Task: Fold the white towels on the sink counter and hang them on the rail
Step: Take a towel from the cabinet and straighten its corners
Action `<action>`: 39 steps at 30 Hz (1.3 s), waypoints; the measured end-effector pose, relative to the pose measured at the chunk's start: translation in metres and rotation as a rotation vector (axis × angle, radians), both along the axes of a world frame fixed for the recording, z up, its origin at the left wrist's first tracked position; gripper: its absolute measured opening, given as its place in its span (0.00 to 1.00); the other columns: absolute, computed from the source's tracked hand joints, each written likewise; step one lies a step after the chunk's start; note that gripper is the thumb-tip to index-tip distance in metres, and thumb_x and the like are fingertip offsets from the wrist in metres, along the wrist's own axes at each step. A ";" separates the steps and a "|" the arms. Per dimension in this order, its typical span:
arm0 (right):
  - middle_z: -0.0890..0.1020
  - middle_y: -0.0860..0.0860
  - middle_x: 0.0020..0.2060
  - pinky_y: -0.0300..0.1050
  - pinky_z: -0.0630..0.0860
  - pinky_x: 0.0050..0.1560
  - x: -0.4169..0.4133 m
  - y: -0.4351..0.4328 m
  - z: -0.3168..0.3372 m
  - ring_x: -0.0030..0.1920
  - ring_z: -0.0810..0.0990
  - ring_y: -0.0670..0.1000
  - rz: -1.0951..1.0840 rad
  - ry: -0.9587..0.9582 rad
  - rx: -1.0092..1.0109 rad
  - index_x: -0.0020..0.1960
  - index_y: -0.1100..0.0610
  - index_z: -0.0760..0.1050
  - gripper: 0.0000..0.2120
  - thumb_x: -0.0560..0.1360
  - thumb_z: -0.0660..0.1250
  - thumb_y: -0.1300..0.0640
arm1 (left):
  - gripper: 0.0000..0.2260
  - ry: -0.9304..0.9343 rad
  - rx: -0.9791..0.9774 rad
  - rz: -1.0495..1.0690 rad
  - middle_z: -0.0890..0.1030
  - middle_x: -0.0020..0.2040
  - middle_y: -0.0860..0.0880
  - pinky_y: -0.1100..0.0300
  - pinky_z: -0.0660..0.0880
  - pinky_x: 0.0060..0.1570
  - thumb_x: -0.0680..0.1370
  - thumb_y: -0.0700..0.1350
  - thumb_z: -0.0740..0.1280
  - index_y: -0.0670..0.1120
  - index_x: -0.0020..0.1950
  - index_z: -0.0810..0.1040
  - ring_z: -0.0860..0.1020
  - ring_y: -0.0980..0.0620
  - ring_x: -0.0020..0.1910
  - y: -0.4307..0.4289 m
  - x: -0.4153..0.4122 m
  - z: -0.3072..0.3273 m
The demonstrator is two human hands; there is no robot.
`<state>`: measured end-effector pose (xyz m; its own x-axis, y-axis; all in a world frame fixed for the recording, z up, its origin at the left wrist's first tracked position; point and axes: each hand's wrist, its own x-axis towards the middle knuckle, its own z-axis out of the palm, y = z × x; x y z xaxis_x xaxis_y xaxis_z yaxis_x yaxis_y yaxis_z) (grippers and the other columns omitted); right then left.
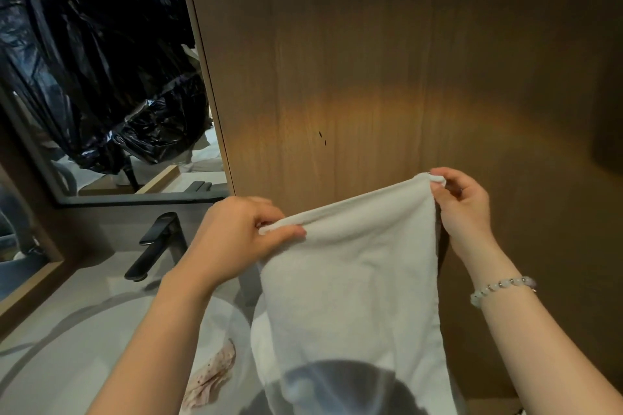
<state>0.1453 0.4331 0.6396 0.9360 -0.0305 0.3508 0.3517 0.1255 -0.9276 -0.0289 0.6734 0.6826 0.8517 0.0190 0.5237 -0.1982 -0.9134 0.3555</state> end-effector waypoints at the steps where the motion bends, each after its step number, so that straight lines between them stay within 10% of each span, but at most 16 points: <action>1: 0.79 0.50 0.42 0.31 0.75 0.38 -0.001 0.001 -0.001 0.41 0.78 0.44 -0.001 -0.005 0.015 0.45 0.50 0.77 0.12 0.76 0.64 0.67 | 0.19 -0.006 0.003 0.001 0.75 0.33 0.61 0.64 0.63 0.29 0.65 0.69 0.61 0.57 0.24 0.72 0.72 0.59 0.31 0.000 0.000 -0.003; 9: 0.78 0.49 0.41 0.40 0.72 0.46 0.001 -0.001 -0.006 0.41 0.76 0.45 0.037 0.008 0.074 0.43 0.50 0.75 0.14 0.77 0.61 0.69 | 0.16 0.617 -0.128 -0.079 0.74 0.46 0.56 0.61 0.72 0.46 0.61 0.67 0.70 0.56 0.27 0.78 0.75 0.57 0.44 0.018 0.002 -0.056; 15: 0.74 0.50 0.39 0.37 0.70 0.41 0.002 -0.004 -0.009 0.39 0.73 0.46 0.090 0.035 0.093 0.42 0.51 0.75 0.15 0.77 0.60 0.69 | 0.18 0.574 -0.190 -0.101 0.76 0.51 0.57 0.59 0.72 0.56 0.67 0.59 0.70 0.45 0.40 0.84 0.76 0.61 0.50 0.011 0.003 -0.073; 18: 0.76 0.48 0.37 0.32 0.73 0.36 0.000 -0.004 -0.010 0.35 0.76 0.42 0.120 0.049 0.119 0.42 0.51 0.74 0.14 0.78 0.60 0.69 | 0.03 0.502 -0.393 -0.317 0.77 0.50 0.59 0.70 0.68 0.50 0.72 0.44 0.71 0.50 0.42 0.84 0.75 0.64 0.50 -0.006 0.001 -0.063; 24: 0.76 0.47 0.37 0.35 0.73 0.38 -0.002 -0.008 -0.012 0.36 0.75 0.43 0.132 0.070 0.108 0.43 0.51 0.74 0.14 0.78 0.59 0.68 | 0.15 0.667 -0.659 -0.521 0.79 0.30 0.59 0.74 0.68 0.32 0.72 0.31 0.69 0.50 0.35 0.81 0.75 0.65 0.30 -0.019 -0.001 -0.051; 29: 0.77 0.47 0.37 0.33 0.74 0.36 0.002 -0.020 -0.013 0.37 0.76 0.43 0.109 0.072 0.117 0.43 0.51 0.75 0.13 0.78 0.61 0.68 | 0.13 0.641 -0.412 -0.392 0.69 0.24 0.57 0.67 0.59 0.27 0.69 0.43 0.76 0.49 0.28 0.75 0.64 0.60 0.25 -0.011 -0.005 -0.032; 35: 0.78 0.48 0.39 0.31 0.75 0.35 0.005 -0.023 -0.018 0.39 0.77 0.44 0.094 0.061 0.108 0.43 0.51 0.76 0.14 0.77 0.61 0.68 | 0.21 0.457 0.527 0.307 0.74 0.33 0.49 0.60 0.63 0.29 0.72 0.66 0.63 0.48 0.32 0.70 0.70 0.52 0.32 -0.002 0.006 -0.025; 39: 0.78 0.50 0.41 0.30 0.75 0.35 0.005 -0.023 -0.021 0.41 0.76 0.47 0.079 0.027 0.086 0.43 0.51 0.76 0.13 0.77 0.62 0.68 | 0.23 0.535 0.540 0.481 0.73 0.35 0.52 0.62 0.68 0.32 0.78 0.62 0.55 0.48 0.31 0.67 0.73 0.52 0.34 -0.001 0.013 -0.043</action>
<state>0.1506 0.4098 0.6187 0.9456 0.0145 0.3250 0.3131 0.2311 -0.9212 -0.0163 0.6722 0.6399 0.9477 0.3030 0.1000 0.3178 -0.9244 -0.2110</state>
